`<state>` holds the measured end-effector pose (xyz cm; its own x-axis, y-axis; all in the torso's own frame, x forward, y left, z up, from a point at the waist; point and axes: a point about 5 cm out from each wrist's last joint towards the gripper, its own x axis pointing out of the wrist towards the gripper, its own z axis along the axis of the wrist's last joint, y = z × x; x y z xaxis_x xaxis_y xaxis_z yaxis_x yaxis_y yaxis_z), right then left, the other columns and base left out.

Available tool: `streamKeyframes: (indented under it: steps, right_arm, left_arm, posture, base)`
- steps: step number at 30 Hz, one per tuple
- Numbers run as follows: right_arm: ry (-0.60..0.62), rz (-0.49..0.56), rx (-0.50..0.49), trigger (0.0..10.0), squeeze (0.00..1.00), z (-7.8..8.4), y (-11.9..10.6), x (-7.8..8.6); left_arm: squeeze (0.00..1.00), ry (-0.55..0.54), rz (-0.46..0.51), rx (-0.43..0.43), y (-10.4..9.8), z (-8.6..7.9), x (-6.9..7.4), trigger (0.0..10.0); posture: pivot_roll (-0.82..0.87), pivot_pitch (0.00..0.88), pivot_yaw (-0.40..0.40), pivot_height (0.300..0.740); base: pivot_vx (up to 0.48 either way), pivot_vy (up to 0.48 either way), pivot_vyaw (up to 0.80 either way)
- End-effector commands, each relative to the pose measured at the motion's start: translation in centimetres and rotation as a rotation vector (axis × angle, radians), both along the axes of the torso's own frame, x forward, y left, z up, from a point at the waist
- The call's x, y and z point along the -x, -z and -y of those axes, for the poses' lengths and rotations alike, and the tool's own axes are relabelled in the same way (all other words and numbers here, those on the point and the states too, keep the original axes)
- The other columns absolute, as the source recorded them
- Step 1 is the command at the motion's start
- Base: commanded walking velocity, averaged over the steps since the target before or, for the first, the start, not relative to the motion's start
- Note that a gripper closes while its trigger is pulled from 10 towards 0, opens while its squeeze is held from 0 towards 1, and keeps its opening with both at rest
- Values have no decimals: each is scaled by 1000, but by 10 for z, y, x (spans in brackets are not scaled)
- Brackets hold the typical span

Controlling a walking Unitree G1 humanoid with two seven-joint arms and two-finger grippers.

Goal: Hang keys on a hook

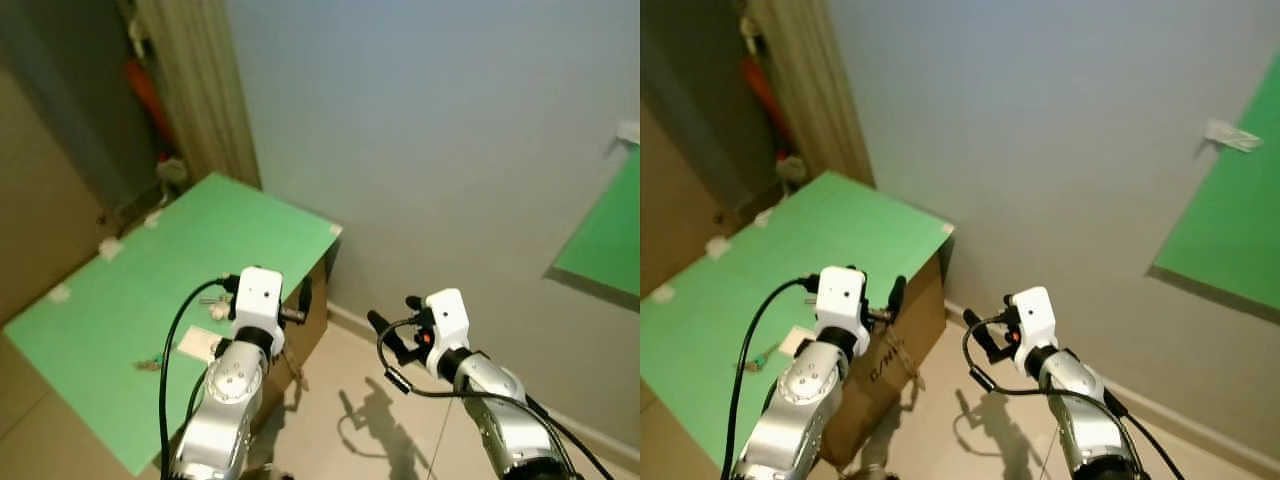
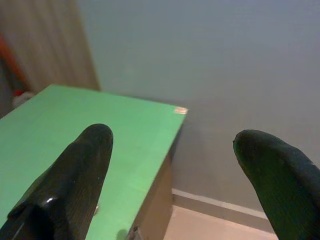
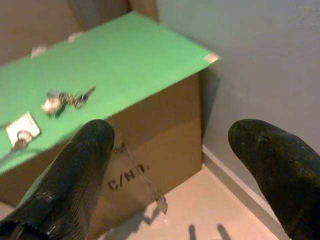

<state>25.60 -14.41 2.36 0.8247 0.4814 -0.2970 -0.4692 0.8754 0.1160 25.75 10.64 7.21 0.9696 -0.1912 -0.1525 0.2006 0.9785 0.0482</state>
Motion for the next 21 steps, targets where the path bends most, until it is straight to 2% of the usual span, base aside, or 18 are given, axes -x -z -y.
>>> streamKeyframes:
  steps: [1,3,12,17,19,21]
  right_arm:
    - [-23,4,2,10000,0,-6,-1,-1]
    - [-29,2,9,10000,0,-7,0,0]
    - [-36,-10,8,10000,0,-7,2,0]
    - [30,2,-19,10000,0,-1,-1,-7]
    - [46,11,-24,10000,0,0,-3,-9]
    - [47,14,-25,10000,0,-1,-4,-9]
  left_arm:
    - [0,-42,-15,-1,2,-9,1,10000]
    - [0,-70,-24,30,3,-12,1,10000]
    - [0,-120,-6,24,2,-17,0,10000]
    - [0,-134,-8,26,3,-22,-1,10000]
    - [0,-153,-27,91,5,-27,-2,10000]
    - [0,-158,-26,98,5,-28,-3,10000]
  posture:
    - [-138,19,62,740]
    - [-138,19,62,740]
    - [-129,12,51,740]
    - [-130,15,50,740]
    - [-135,12,53,740]
    - [-138,12,54,740]
  base:
    - [0,-480,450]
    - [0,-480,450]
    - [0,-480,447]
    - [0,-480,450]
    - [0,0,444]
    - [0,0,438]
